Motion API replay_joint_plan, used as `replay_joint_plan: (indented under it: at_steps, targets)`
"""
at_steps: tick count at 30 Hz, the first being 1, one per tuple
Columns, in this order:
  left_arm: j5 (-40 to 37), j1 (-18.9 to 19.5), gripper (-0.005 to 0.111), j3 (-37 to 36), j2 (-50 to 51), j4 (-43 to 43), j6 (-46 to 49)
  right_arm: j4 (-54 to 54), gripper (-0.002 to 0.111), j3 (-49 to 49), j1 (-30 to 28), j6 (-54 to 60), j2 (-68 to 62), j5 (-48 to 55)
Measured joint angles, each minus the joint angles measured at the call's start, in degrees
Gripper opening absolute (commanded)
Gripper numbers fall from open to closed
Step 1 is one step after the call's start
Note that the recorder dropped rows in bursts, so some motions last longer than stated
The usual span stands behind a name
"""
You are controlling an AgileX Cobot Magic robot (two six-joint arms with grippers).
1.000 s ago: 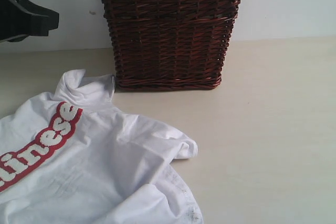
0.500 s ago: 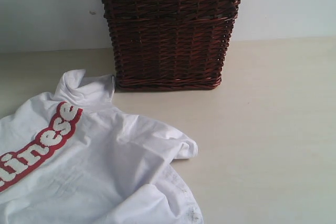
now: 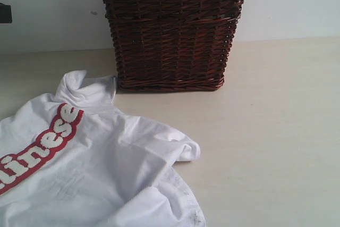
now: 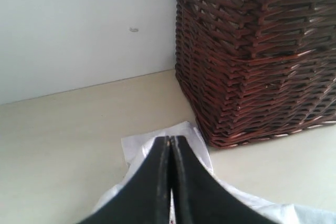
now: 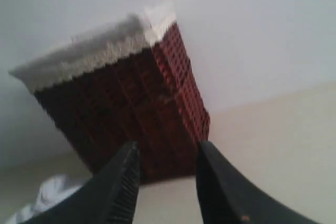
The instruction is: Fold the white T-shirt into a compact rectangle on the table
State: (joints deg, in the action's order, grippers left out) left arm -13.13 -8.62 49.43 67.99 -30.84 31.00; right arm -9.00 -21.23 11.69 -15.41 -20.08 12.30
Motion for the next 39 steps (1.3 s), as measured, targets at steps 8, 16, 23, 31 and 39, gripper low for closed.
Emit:
replay_joint_plan:
  at_steps: [8,16,23,31,39]
  targets:
    - [0.6,0.0,0.000,0.0,0.7,0.0,-2.2,-65.6,0.047,-7.4,-0.1,76.0,-40.7,14.1]
    - [0.8,0.0,0.000,0.0,0.7,0.0,-2.4,-88.4,0.056,-8.5,-0.1,109.4,-65.9,25.1]
    - [1.9,0.0,0.000,0.0,0.7,0.0,-2.4,-89.0,0.056,-15.0,2.8,113.8,-80.6,25.6]
    - [2.6,0.0,0.000,0.0,0.7,0.0,-2.6,-87.7,0.056,-24.3,11.4,113.6,-90.0,10.3]
    - [2.9,0.0,0.000,0.0,0.7,0.0,-2.6,-87.0,0.019,-28.2,13.1,111.8,-93.6,16.1]
